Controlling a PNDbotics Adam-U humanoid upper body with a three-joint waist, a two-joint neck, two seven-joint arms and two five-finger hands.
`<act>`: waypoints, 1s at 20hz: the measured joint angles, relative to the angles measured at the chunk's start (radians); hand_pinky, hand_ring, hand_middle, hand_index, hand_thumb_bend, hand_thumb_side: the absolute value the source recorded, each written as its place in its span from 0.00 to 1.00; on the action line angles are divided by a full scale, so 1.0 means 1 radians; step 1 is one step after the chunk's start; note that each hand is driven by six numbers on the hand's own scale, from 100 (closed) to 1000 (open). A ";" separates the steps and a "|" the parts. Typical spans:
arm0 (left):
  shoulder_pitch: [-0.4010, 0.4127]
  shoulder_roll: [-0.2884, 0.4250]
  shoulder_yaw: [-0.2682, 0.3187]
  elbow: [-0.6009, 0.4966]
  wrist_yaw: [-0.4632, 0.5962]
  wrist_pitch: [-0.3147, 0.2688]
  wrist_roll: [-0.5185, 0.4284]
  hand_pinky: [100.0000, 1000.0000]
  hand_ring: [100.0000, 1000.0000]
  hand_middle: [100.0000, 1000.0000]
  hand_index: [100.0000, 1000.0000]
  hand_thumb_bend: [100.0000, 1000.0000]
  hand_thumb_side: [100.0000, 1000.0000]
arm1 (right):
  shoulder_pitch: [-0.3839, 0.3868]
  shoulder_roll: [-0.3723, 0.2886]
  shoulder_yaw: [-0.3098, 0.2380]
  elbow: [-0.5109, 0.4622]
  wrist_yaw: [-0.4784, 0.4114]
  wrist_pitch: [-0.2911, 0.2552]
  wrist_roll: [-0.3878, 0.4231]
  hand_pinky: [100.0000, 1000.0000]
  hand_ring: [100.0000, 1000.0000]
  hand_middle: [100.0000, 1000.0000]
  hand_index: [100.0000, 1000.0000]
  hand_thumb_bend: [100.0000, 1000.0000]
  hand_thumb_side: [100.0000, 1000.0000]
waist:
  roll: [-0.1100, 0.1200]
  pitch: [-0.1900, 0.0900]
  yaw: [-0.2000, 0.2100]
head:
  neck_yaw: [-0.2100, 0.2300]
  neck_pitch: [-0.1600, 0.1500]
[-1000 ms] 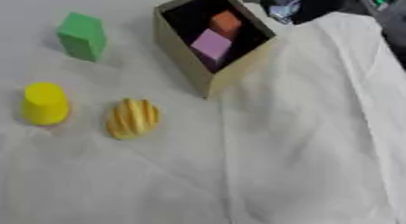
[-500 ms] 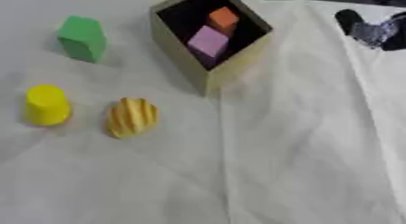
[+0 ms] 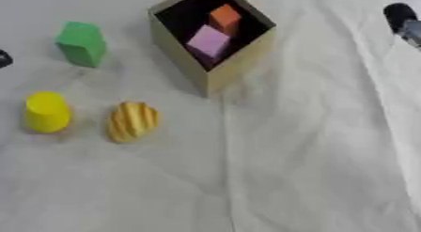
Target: Pick up objects on the table and place them in the box.
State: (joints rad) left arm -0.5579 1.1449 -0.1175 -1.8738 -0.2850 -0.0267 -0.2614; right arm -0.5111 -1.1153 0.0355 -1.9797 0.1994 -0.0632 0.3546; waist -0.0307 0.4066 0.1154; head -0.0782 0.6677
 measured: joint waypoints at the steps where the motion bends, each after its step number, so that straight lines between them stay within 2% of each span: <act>1: -0.017 0.000 -0.009 0.018 -0.008 -0.010 -0.039 0.87 0.85 0.79 0.89 0.58 0.45 | 0.002 0.000 -0.002 0.000 0.000 0.001 -0.002 0.92 0.86 0.74 0.91 0.00 0.53 | 0.000 0.000 0.000 | 0.001 0.001; 5: -0.075 -0.001 -0.044 0.094 -0.034 -0.046 -0.165 0.89 0.86 0.79 0.88 0.57 0.34 | 0.002 0.000 -0.005 -0.003 0.000 0.005 -0.006 0.91 0.86 0.74 0.90 0.00 0.53 | 0.002 -0.006 -0.001 | 0.002 0.002; 10: -0.115 -0.013 -0.084 0.174 -0.061 -0.081 -0.287 0.88 0.86 0.77 0.89 0.55 0.31 | 0.001 0.000 -0.005 -0.004 0.000 0.007 -0.008 0.91 0.85 0.73 0.90 0.00 0.53 | 0.003 -0.010 0.000 | 0.002 0.006; 20: -0.207 -0.059 -0.176 0.340 -0.112 -0.119 -0.386 0.87 0.82 0.77 0.88 0.56 0.31 | -0.008 0.000 -0.004 0.006 0.004 0.007 -0.008 0.90 0.85 0.73 0.89 0.00 0.53 | 0.007 -0.014 0.000 | 0.007 0.009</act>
State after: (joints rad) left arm -0.7647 1.0857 -0.2940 -1.5334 -0.3965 -0.1457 -0.6472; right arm -0.5187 -1.1153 0.0319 -1.9742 0.2037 -0.0565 0.3465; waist -0.0236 0.3923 0.1159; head -0.0714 0.6764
